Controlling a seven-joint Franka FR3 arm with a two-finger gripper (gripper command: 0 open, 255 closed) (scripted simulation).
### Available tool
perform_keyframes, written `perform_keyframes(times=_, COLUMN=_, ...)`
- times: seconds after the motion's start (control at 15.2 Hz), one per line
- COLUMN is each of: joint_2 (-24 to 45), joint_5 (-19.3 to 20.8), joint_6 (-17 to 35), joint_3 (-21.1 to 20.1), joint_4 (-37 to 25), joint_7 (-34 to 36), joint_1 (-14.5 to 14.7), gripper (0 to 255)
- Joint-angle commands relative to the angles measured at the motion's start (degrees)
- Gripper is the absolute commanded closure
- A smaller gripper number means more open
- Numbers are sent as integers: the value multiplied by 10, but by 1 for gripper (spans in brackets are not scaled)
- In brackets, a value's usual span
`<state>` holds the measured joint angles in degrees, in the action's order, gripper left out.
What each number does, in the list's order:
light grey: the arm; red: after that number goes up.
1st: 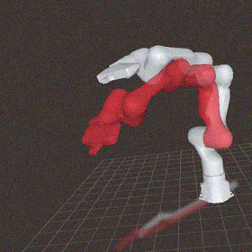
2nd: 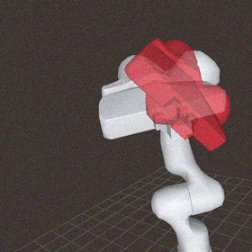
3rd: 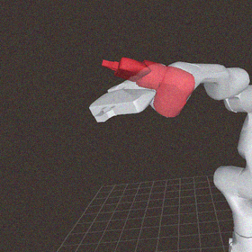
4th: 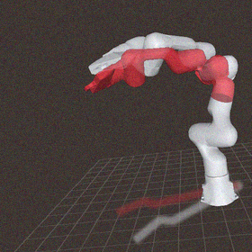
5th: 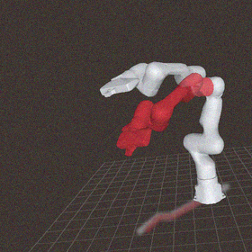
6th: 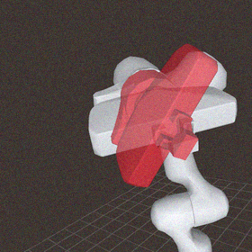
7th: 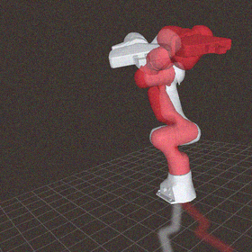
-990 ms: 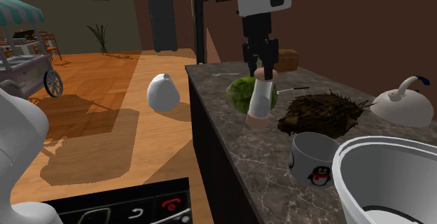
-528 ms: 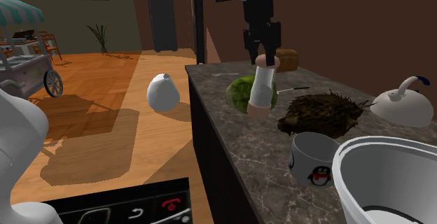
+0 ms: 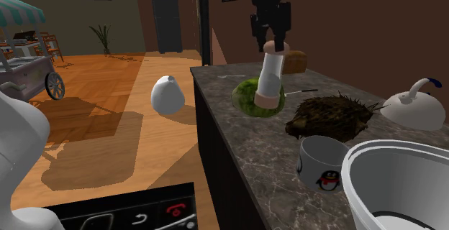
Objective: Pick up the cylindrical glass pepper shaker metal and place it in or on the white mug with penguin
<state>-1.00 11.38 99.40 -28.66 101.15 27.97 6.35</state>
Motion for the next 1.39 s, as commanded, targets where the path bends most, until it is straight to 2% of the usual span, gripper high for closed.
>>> perform_keyframes(times=0.0, joint_2=-1, joint_5=-1, joint_6=-11, joint_3=0, joint_4=-11, joint_7=-3, joint_1=0, gripper=255)
perform_keyframes(times=0.59, joint_2=35, joint_5=13, joint_6=-52, joint_3=51, joint_4=-106, joint_7=-114, joint_1=-51, gripper=255)
perform_keyframes(times=0.92, joint_2=78, joint_5=26, joint_6=-85, joint_3=74, joint_4=-190, joint_7=-171, joint_1=-75, gripper=255)
perform_keyframes(times=0.99, joint_2=96, joint_5=30, joint_6=-97, joint_3=80, joint_4=-222, joint_7=-188, joint_1=-81, gripper=255)
perform_keyframes(times=1.32, joint_2=82, joint_5=26, joint_6=-54, joint_3=82, joint_4=-166, joint_7=-183, joint_1=-86, gripper=255)
